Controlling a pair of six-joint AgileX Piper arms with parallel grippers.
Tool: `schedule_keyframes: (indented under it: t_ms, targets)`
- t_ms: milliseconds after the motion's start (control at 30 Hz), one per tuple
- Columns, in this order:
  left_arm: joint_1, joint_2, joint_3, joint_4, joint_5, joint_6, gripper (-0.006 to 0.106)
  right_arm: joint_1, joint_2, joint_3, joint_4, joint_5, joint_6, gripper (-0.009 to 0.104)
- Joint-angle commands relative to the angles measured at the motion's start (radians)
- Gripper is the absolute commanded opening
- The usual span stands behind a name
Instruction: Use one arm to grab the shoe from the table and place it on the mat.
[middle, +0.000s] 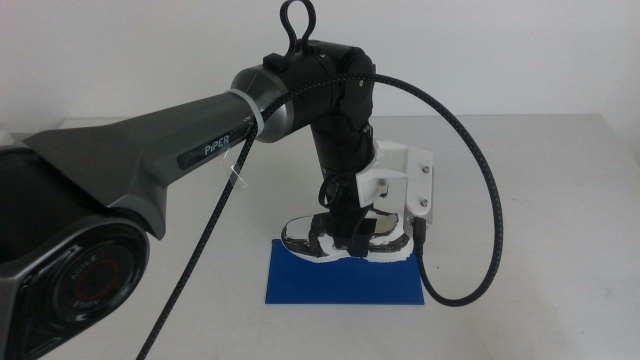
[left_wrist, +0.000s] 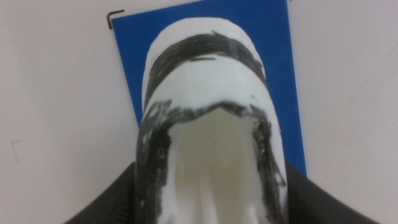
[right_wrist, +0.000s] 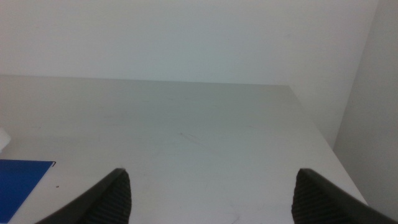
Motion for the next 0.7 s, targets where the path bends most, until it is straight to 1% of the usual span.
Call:
schedule_keyframes:
  t_ms: [0, 133, 200, 300, 667]
  targets:
    - [-0.005, -0.063, -0.034, -0.029, 0.092, 0.031, -0.001, -0.005, -0.02, -0.01, -0.008, -0.079, -0.013, 0.066]
    - [-0.005, -0.063, -0.034, -0.03, 0.092, 0.032, -0.001, -0.005, -0.02, -0.01, -0.008, -0.079, -0.013, 0.066]
    - [-0.005, -0.063, -0.034, -0.034, 0.092, -0.036, -0.001, -0.005, -0.02, -0.01, -0.008, -0.079, -0.013, 0.066]
    - [-0.005, -0.063, -0.034, -0.034, 0.092, -0.084, -0.001, -0.005, -0.02, -0.01, -0.008, -0.079, -0.013, 0.066]
    - [-0.005, -0.061, -0.024, -0.035, 0.092, -0.127, -0.001, -0.005, -0.02, -0.01, -0.008, -0.079, -0.013, 0.066]
